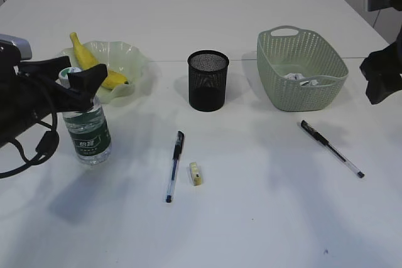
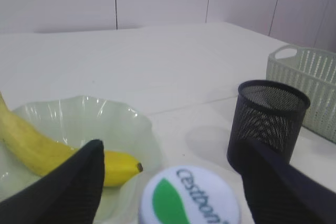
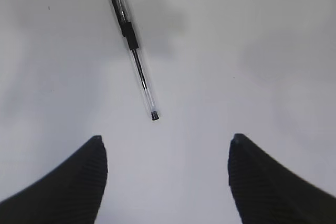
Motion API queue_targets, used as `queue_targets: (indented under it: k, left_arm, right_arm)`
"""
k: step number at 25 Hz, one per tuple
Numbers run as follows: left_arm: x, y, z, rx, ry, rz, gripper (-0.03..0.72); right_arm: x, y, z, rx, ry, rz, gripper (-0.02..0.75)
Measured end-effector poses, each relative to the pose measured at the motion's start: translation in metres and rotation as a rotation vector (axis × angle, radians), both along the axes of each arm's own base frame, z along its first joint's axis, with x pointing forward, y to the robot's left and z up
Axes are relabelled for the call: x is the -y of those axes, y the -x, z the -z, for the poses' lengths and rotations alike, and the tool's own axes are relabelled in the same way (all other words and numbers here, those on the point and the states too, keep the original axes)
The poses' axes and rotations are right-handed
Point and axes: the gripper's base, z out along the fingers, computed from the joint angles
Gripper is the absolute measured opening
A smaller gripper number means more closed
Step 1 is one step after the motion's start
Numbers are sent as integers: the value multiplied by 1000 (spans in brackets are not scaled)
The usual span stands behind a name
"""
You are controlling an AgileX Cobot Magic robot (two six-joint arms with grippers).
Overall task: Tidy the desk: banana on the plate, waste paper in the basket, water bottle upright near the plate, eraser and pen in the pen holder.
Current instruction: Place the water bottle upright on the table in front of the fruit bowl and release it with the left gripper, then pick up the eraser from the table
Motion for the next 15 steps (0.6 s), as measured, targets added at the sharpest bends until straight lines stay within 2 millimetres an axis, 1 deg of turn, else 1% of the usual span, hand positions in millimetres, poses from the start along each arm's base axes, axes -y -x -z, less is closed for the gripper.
queue_targets:
  k: [3, 8, 10, 15]
  left_arm:
    - [-1, 2, -17, 52, 9, -2, 575]
    - [-5, 9, -52, 146, 34, -32, 575]
    - [-10, 12, -63, 126, 40, -76, 575]
    - [-30, 23, -85, 53, 49, -186, 575]
  right_arm:
    - [0, 0, 0, 0, 0, 0, 534]
    - [0, 0, 0, -4, 1, 1, 534]
    - [0, 0, 0, -4, 1, 1, 534]
    - [-3, 1, 1, -8, -32, 8, 534]
